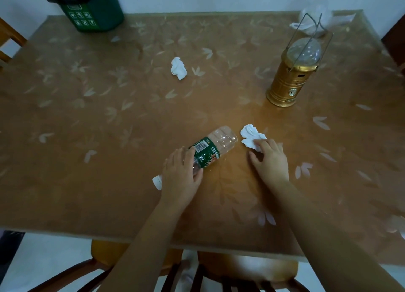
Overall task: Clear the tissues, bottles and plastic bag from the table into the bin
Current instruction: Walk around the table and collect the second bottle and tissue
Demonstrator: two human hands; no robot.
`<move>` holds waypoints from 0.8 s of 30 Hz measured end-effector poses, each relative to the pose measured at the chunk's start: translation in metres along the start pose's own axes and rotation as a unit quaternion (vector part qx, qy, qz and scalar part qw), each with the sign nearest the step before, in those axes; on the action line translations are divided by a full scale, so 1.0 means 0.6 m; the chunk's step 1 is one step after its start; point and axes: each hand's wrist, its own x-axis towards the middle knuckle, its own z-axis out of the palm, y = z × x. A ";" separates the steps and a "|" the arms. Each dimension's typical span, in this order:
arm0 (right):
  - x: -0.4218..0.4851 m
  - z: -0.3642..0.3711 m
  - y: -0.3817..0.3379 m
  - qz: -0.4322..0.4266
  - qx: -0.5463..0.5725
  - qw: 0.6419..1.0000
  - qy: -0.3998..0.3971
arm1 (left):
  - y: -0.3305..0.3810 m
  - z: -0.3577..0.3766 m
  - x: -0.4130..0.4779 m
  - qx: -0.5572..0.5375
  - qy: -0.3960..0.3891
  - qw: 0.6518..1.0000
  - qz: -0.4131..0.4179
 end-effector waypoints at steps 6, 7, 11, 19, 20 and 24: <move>-0.020 -0.003 0.006 -0.011 0.030 0.999 0.025 | -0.010 0.003 -0.004 -0.013 -0.005 1.000 -0.019; -0.024 -0.004 0.005 -0.003 0.037 0.999 0.022 | -0.011 0.001 -0.007 -0.014 -0.008 0.999 -0.029; -0.047 -0.013 0.000 0.017 0.068 0.998 0.002 | -0.002 -0.011 -0.026 -0.033 -0.016 0.997 -0.073; -0.096 -0.065 -0.039 -0.022 0.110 0.994 0.018 | 0.047 -0.056 -0.080 -0.105 0.025 0.989 -0.099; -0.103 -0.074 -0.047 -0.030 0.113 0.993 0.024 | 0.054 -0.068 -0.088 -0.112 0.034 0.988 -0.101; -0.138 -0.116 -0.086 -0.059 0.145 0.987 0.043 | 0.077 -0.118 -0.126 -0.120 0.059 0.985 -0.108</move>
